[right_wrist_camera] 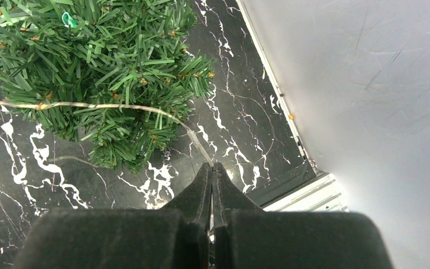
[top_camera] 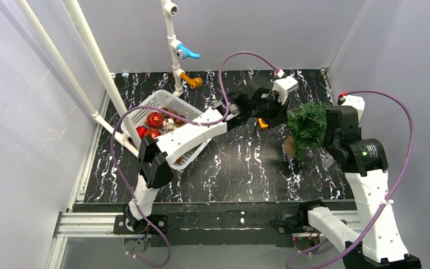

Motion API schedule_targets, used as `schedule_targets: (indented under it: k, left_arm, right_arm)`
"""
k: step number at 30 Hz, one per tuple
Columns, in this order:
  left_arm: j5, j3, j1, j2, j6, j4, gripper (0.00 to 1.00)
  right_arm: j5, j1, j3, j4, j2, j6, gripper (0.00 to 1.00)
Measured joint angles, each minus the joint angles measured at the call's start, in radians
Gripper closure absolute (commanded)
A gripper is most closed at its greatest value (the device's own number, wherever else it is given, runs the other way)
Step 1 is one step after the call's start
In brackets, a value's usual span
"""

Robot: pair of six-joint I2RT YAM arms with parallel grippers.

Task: Decorate the small christmas tree

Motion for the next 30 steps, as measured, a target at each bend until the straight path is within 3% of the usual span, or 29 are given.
schedule_targets:
  k: [16, 24, 30]
  left_arm:
    - [-0.007, 0.026, -0.067, 0.039, 0.057, 0.015, 1.0]
    - [-0.023, 0.013, -0.114, 0.04, 0.106, 0.013, 1.0]
    - [-0.046, -0.024, -0.14, 0.048, 0.137, 0.014, 1.0]
  right_arm:
    - [0.0, -0.023, -0.067, 0.015, -0.089, 0.019, 0.94]
    - [-0.007, -0.028, -0.148, 0.021, -0.097, 0.039, 0.68]
    - [-0.032, -0.035, -0.214, 0.044, -0.082, 0.062, 0.58]
